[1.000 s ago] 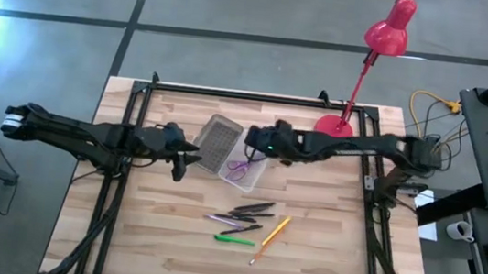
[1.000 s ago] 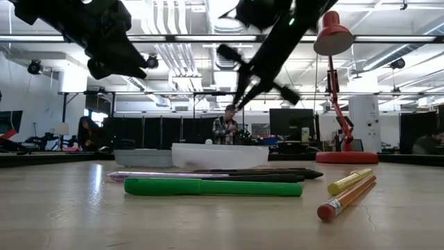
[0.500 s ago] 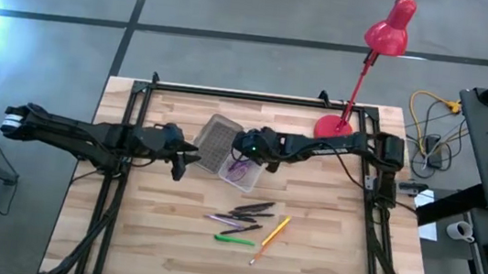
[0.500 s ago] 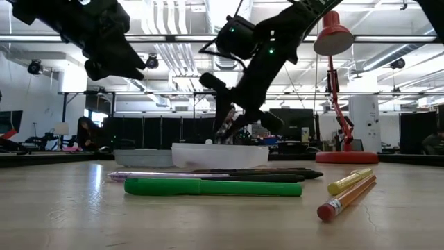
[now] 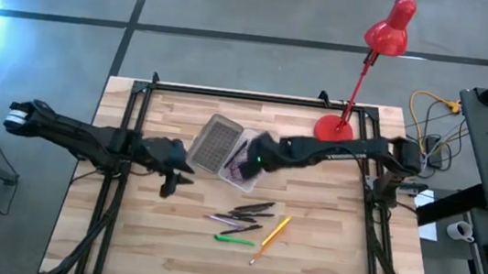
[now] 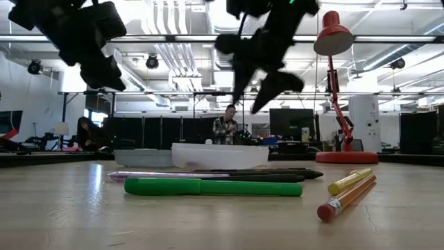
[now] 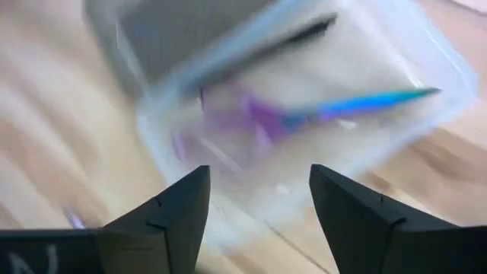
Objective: Pick & place school supplies into a supply box
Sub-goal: Put the violet pen into the supply box
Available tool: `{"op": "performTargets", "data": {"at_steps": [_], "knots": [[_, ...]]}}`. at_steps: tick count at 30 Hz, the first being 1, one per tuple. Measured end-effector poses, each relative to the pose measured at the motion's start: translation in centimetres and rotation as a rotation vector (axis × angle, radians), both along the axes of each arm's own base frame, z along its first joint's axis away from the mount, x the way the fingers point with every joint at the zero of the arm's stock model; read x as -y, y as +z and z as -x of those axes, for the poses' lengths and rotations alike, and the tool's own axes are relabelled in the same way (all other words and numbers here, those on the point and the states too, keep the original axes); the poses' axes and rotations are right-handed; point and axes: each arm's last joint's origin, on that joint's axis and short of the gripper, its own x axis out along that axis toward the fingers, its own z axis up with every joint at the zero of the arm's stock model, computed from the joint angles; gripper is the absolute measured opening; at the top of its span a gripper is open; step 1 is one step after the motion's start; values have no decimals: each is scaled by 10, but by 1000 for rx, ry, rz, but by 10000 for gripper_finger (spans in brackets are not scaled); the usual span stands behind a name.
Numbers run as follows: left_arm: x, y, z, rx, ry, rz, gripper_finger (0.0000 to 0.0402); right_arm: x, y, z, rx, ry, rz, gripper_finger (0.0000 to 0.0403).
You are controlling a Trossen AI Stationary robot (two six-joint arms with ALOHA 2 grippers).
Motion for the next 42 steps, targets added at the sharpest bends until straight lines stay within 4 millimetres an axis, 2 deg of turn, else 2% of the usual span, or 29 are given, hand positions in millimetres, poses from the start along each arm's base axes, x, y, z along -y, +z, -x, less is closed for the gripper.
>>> {"op": "performTargets", "data": {"at_steps": [3,6,11,16,22,27,32,36,42], "knots": [[13,-14,-10,-69,-89,-71,148,-25,11,18,-87,179,52,219],[29,-29,-24,-132,-146,-90,142,-47,17,36,-151,266,109,219],[59,-48,-46,-234,-176,-153,137,-74,22,57,-154,303,163,219],[73,-56,-71,-279,-139,-151,137,-91,18,72,-151,296,167,219],[86,-59,-102,-277,-221,-229,136,-100,12,89,-150,255,169,219],[91,-81,-115,-363,-240,-245,136,-108,4,99,-155,223,157,219],[94,-86,-121,-379,-255,-231,129,-113,-2,105,-159,178,149,219],[91,-86,-122,-392,-247,-231,98,-113,-7,108,-168,147,141,219],[88,-88,-117,-446,-252,-235,24,-112,-12,110,-177,125,137,219]]}}
